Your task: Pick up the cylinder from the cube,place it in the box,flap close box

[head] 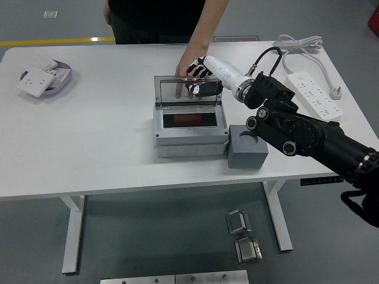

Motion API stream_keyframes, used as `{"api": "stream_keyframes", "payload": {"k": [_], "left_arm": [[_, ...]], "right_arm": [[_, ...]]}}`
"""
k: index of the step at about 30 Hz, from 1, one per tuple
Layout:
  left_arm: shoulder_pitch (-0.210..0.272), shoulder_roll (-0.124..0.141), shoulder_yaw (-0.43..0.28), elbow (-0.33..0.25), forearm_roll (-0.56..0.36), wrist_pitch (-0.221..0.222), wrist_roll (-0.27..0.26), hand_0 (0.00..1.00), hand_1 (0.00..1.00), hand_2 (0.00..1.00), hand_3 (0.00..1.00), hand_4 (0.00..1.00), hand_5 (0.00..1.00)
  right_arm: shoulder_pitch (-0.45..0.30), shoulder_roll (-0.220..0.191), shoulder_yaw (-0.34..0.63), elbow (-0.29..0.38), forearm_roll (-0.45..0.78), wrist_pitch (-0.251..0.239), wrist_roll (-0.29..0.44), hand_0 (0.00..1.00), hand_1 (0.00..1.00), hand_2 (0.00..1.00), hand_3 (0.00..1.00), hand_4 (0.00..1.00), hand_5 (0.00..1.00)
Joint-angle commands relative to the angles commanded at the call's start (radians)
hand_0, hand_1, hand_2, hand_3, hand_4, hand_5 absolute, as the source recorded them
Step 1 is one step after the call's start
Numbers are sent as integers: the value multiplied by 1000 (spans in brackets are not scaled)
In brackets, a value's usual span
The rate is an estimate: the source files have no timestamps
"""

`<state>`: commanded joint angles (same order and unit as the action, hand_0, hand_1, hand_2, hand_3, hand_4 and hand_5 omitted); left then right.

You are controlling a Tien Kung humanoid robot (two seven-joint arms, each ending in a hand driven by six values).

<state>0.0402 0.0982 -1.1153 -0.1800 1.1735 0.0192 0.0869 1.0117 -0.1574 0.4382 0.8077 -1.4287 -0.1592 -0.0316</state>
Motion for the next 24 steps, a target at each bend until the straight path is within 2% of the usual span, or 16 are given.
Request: {"api": "stream_keyframes", "payload": {"k": [8,9,12,17,24], "left_arm": [[10,17,21,0,-27,1,-23,598,620,609,611,672,301],[11,19,19,0,-27,1,-24,598,621,609,611,670,301],[13,21,15,0,-26,2,-25,598,621,609,611,670,301],[12,15,18,0,-31,1,-25,598,621,609,611,669,299],[12,11,16,0,-32,0,-25,598,620,609,610,668,299]], "right_arm": [[-37,-66,-54,127,-15,-26,-4,705,647,658,700,648,308],[-43,-73,-59,141,-17,-29,-5,655,644,656,699,639,304],[-58,-94,-71,195,-27,-37,-11,655,644,656,699,639,304],[-80,-117,-82,273,-58,-49,-26,619,634,654,698,633,303],[-111,-134,-83,336,-122,-54,-53,595,632,655,695,626,310]]}}
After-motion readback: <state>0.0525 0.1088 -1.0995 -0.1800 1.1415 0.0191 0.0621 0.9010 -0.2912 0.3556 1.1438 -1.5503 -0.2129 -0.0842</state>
